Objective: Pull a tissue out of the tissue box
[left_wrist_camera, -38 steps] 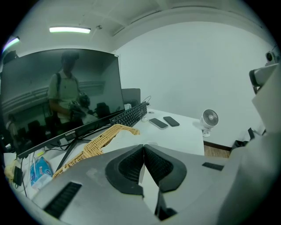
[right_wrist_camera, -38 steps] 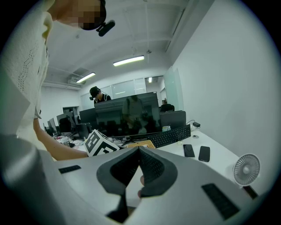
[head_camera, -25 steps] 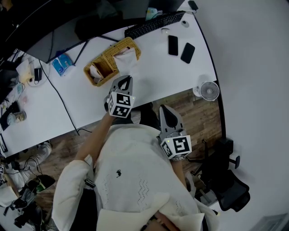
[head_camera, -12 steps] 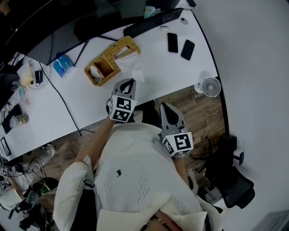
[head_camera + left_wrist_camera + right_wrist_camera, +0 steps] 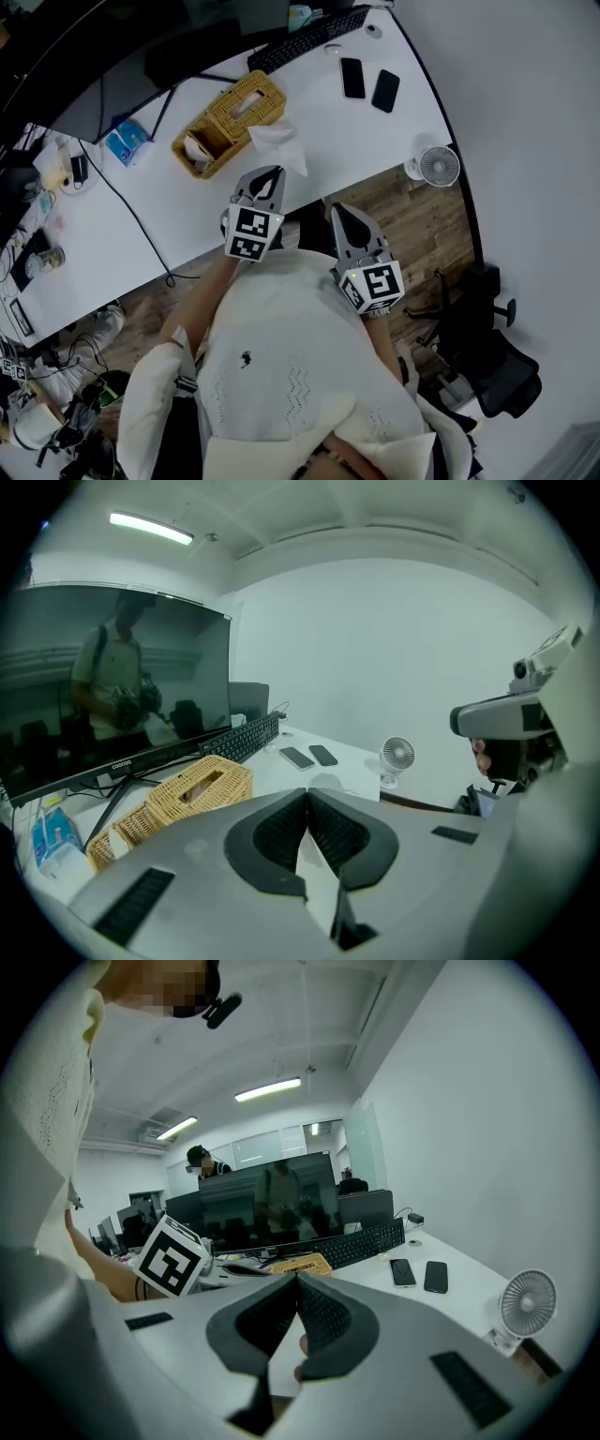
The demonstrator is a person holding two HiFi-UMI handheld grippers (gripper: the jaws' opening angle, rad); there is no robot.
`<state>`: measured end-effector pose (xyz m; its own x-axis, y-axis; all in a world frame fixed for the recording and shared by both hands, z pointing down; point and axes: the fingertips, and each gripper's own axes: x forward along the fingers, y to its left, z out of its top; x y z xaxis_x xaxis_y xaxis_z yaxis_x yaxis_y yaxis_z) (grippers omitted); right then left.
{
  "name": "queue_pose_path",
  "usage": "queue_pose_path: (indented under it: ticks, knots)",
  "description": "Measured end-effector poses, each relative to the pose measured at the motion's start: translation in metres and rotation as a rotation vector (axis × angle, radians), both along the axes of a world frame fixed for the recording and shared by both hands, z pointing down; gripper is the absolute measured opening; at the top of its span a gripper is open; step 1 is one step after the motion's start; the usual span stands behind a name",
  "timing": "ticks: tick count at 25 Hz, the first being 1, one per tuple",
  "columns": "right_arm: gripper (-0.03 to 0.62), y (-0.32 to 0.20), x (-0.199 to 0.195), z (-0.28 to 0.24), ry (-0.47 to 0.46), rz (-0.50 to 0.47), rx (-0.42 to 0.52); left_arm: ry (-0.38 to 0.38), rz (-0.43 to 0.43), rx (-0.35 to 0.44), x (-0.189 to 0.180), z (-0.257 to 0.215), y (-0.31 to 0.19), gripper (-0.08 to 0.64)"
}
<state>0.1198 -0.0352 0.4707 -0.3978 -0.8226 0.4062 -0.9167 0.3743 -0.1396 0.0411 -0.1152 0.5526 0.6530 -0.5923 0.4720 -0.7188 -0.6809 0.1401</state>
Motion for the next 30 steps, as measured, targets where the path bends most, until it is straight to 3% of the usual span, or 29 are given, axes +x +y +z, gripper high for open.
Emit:
queue_pose_path:
  ticks: [8,16,30]
  knots:
    - [0.002,-0.006,-0.002,0.005,0.001,0.005,-0.008,0.054,0.038,0.0,0.003,-0.011,0.015,0.015]
    - [0.002,-0.012,-0.007,0.006,-0.002,-0.016,-0.011,0.115,0.023,0.041,-0.004,-0.034,0.017,0.015]
    - [0.002,-0.028,-0.01,-0.005,-0.002,-0.025,0.033,0.15,-0.025,0.1,-0.019,-0.062,0.006,0.015]
